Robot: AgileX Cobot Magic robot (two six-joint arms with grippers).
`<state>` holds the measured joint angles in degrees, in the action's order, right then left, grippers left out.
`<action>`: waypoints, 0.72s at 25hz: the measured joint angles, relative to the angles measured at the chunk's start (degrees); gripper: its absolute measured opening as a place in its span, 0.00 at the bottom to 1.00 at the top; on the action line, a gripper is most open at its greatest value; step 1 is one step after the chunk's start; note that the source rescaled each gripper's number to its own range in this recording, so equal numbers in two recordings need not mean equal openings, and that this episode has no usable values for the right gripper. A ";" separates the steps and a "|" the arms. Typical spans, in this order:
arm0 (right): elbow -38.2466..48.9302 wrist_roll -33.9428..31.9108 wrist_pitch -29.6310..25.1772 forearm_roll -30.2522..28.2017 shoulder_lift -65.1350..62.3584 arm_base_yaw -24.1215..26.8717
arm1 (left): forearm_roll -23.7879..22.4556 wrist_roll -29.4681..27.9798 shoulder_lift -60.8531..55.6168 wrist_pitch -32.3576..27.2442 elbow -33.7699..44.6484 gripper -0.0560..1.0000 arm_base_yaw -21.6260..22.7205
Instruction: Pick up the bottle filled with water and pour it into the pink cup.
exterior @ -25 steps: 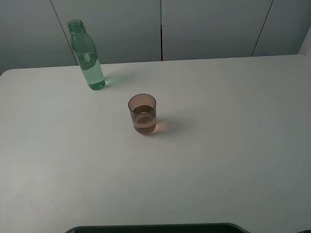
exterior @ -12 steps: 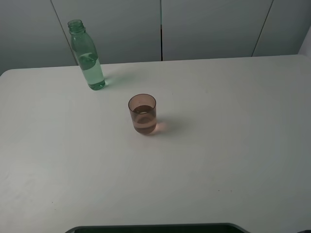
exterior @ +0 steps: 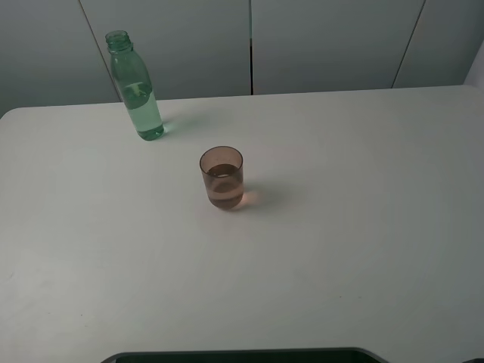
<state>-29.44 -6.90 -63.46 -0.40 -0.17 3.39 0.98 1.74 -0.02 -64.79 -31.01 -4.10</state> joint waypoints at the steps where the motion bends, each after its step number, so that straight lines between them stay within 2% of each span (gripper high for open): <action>1: 0.00 0.00 0.00 0.00 0.00 0.00 | -0.02 0.00 0.00 0.00 0.00 0.99 0.00; 18: 0.00 0.00 0.00 0.00 0.00 0.00 | 0.45 0.00 0.00 0.00 0.00 1.00 0.00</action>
<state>-29.44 -6.90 -63.46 -0.40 -0.17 3.39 1.43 1.74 -0.02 -64.79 -31.01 -4.10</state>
